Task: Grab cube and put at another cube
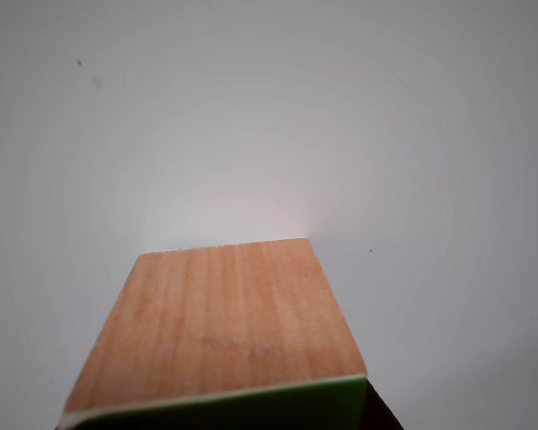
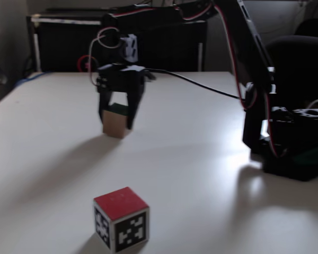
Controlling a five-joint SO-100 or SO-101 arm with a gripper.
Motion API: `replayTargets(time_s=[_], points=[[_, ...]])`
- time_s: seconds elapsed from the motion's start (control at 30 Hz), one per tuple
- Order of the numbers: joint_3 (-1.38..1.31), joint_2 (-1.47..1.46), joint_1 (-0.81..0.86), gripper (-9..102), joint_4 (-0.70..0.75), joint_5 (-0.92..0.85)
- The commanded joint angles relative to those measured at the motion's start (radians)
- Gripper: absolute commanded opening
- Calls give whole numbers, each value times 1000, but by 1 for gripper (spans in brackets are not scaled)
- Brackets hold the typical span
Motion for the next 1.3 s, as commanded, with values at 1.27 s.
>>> replayTargets(time_s=[1.27], points=[[239,649,-1022,15,138,229]])
